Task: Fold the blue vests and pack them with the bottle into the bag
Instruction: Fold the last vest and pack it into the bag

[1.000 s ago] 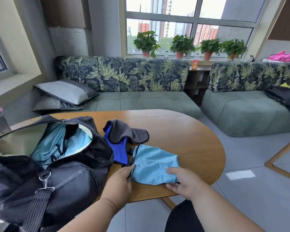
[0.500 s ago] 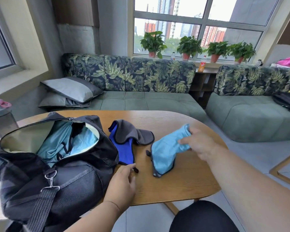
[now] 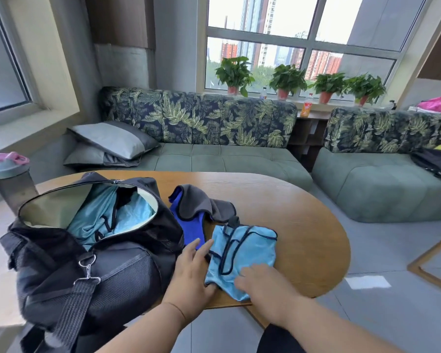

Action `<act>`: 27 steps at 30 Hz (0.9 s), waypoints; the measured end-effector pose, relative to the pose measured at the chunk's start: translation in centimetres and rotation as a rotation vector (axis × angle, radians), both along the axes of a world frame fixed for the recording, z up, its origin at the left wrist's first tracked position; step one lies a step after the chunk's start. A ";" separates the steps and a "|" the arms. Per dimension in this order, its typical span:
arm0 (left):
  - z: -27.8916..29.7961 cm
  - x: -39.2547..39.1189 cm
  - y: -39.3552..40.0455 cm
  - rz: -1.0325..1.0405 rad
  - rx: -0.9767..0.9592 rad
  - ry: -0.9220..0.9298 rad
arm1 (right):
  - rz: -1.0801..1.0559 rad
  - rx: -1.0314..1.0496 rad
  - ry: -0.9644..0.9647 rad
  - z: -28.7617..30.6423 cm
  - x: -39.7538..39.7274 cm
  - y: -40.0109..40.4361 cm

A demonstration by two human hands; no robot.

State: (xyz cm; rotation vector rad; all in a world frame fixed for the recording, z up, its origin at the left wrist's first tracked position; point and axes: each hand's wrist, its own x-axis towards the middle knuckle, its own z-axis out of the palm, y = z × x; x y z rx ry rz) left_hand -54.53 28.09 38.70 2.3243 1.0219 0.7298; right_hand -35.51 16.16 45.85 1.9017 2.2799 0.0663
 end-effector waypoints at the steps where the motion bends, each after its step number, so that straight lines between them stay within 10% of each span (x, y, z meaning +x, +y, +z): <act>1: -0.1 -0.1 0.0 -0.030 0.021 0.033 | -0.022 0.022 0.083 -1.7 0.0 -0.8; 8: -0.9 -0.4 -0.1 -0.100 0.074 0.049 | -0.441 0.162 0.429 -4.4 0.9 -3.7; 27: 0.2 -2.9 -2.2 -0.062 0.007 0.033 | -0.386 0.199 0.909 -5.9 1.9 -5.0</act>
